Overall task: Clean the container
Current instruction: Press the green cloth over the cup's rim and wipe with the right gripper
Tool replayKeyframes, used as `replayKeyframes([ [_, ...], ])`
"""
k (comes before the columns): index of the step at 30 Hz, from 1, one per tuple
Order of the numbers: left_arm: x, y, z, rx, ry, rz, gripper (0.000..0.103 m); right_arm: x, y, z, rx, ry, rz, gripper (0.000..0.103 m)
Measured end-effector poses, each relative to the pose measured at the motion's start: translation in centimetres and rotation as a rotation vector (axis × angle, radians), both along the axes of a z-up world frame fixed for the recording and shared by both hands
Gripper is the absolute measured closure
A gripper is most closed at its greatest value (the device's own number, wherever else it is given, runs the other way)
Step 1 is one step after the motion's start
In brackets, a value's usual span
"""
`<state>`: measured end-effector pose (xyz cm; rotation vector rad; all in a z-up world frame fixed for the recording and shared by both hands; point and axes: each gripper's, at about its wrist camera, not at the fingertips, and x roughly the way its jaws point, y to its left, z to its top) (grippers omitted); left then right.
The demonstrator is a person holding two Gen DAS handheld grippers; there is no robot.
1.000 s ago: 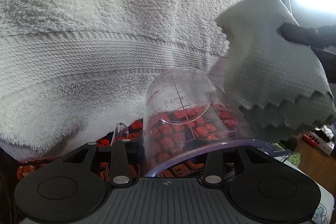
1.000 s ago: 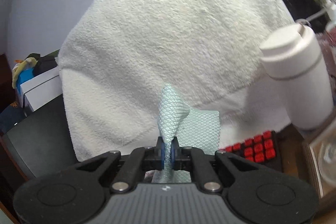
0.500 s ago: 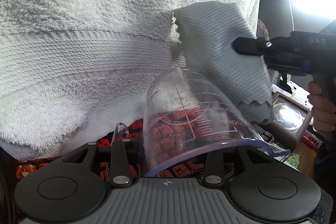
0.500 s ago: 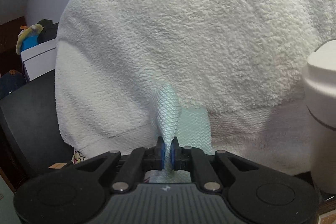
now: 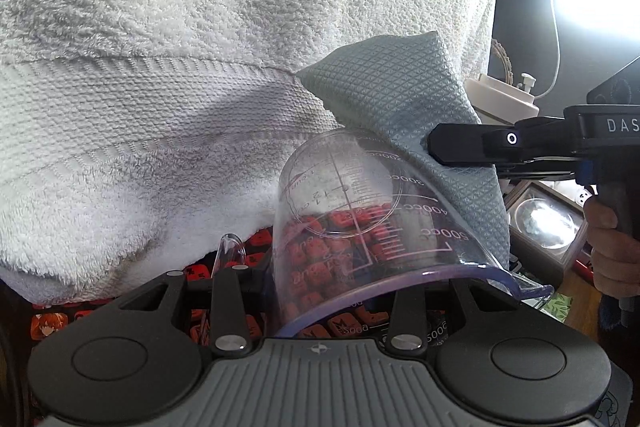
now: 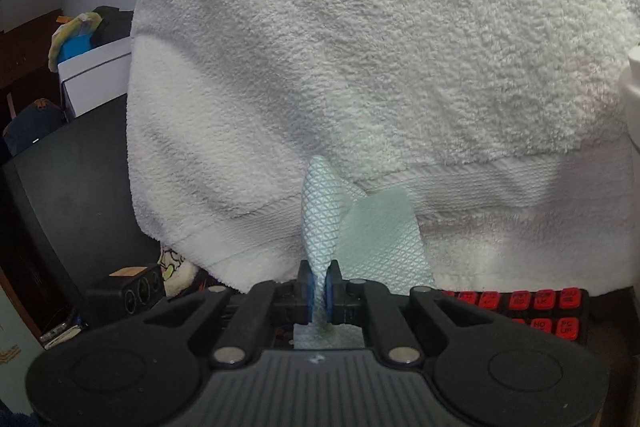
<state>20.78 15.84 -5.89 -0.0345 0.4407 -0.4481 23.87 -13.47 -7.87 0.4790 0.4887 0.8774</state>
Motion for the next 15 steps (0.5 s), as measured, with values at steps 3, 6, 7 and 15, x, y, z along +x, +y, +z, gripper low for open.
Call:
replayKeyframes([
  [3, 0.1, 0.2, -0.1, -0.001, 0.001, 0.0, 0.065, 0.2, 0.5, -0.6, 0.022, 0.033, 0.032, 0.097],
  [6, 0.1, 0.3, 0.0, -0.005, 0.002, -0.001, 0.065, 0.2, 1.1, -0.6, 0.052, 0.055, 0.073, 0.097],
  [7, 0.1, 0.4, 0.0, -0.006, 0.002, -0.001, 0.065, 0.2, 1.2, -0.6, 0.061, 0.062, 0.087, 0.097],
  [15, -0.1, 0.5, 0.0, 0.0, 0.001, -0.002, 0.065, 0.1, 2.7, -0.8, 0.14, 0.121, 0.198, 0.097],
])
